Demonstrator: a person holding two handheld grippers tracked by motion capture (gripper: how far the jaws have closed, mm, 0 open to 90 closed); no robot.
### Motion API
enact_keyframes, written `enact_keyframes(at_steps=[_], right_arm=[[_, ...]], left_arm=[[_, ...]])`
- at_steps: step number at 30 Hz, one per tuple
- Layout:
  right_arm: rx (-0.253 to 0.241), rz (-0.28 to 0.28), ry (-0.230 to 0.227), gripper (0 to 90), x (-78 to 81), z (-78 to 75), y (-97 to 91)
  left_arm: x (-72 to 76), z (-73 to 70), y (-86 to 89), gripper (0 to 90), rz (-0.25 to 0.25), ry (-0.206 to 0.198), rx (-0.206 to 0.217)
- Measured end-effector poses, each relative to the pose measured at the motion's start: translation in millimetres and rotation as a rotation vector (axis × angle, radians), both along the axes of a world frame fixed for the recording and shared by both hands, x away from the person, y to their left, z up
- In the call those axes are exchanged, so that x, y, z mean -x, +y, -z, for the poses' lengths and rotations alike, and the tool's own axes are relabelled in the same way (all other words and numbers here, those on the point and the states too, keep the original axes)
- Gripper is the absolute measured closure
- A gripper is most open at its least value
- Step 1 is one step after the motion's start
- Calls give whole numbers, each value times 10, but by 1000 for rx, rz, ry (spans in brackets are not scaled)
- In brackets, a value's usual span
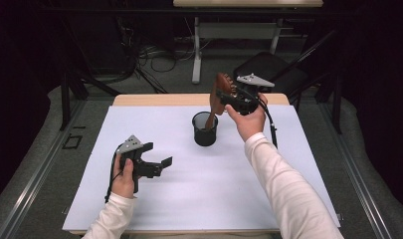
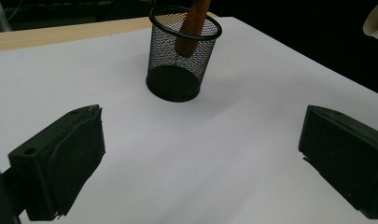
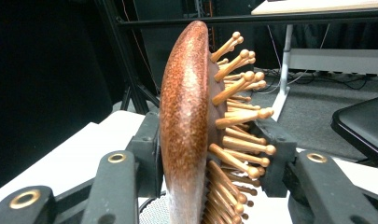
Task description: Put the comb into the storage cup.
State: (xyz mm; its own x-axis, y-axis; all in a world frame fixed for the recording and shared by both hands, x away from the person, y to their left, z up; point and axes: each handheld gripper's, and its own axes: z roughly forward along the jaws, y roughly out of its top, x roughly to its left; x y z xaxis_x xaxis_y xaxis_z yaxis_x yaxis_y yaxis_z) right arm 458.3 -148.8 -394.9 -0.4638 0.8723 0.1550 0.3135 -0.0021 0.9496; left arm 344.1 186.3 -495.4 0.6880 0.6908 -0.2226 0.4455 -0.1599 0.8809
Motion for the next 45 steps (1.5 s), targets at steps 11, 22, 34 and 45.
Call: enact_keyframes(at_steps=[11, 22, 34, 45], right_arm=[[63, -18, -38, 514, 17, 61, 121], [127, -23, -59, 513, 18, 160, 216], [159, -12, -59, 512, 5, 253, 215], [179, -6, -70, 510, -2, 277, 227]], left_arm=[[0, 4, 5, 4, 0, 0, 1], [2, 3, 4, 4, 0, -1, 0], [-4, 11, 0, 4, 0, 1, -2], [-7, 17, 4, 4, 1, 2, -1]])
